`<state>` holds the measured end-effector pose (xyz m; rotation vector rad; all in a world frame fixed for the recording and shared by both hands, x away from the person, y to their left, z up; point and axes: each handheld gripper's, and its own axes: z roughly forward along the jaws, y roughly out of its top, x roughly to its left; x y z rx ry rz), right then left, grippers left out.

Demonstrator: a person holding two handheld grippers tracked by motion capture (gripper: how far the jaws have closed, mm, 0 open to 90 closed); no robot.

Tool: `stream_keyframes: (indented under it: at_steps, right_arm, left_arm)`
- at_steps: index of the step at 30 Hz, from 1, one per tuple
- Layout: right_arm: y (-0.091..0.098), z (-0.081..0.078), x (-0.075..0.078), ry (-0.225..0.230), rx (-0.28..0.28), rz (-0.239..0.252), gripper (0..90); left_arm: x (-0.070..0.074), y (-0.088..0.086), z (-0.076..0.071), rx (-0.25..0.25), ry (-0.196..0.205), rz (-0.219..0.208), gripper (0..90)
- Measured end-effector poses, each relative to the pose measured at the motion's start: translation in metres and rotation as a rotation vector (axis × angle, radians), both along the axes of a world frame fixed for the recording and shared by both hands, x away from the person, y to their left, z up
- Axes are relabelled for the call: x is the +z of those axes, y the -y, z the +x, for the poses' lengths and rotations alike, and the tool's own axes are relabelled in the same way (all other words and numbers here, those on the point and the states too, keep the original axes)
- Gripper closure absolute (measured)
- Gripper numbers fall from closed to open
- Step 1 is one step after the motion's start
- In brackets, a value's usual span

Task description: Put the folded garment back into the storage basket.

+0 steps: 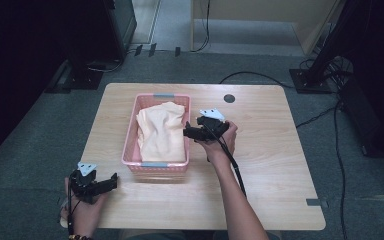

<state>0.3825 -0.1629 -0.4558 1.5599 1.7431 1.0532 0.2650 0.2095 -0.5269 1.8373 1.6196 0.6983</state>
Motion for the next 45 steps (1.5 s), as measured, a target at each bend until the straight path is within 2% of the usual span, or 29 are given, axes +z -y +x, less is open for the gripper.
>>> stream_keyframes:
  at_steps: [10,18,29,30,34,37,42,45]
  right_arm:
    - [0.024,-0.003,-0.020,-0.028,-0.038,0.001,0.0]
    - [0.039,-0.004,-0.043,-0.080,-0.052,-0.006,0.0]
    - [0.050,-0.010,-0.071,-0.139,-0.024,-0.025,0.0]
    - [0.050,-0.010,-0.073,-0.160,-0.022,-0.023,0.0]
    - [0.052,-0.012,-0.073,-0.171,-0.039,-0.045,0.0]
    - [0.052,-0.014,-0.074,-0.182,-0.039,-0.097,0.4]
    - [0.055,-0.018,-0.074,-0.181,-0.031,-0.097,0.4]
    - [0.058,-0.019,-0.074,-0.183,-0.061,-0.094,0.5]
  left_arm:
    - [0.000,0.000,0.000,0.000,0.001,0.000,0.3]
    - [0.000,0.000,0.000,0.000,0.001,0.000,0.3]
    - [0.000,0.000,0.000,-0.001,0.000,0.001,0.3]
    - [0.000,0.000,0.000,-0.001,0.000,0.001,0.3]
    - [0.000,0.000,0.000,-0.001,0.000,0.001,0.3]
    - [0.000,0.000,0.000,-0.001,0.000,0.001,0.3]
    - [0.000,0.000,0.000,-0.001,0.000,0.001,0.3]
    - [0.000,0.000,0.000,-0.001,0.000,0.001,0.3]
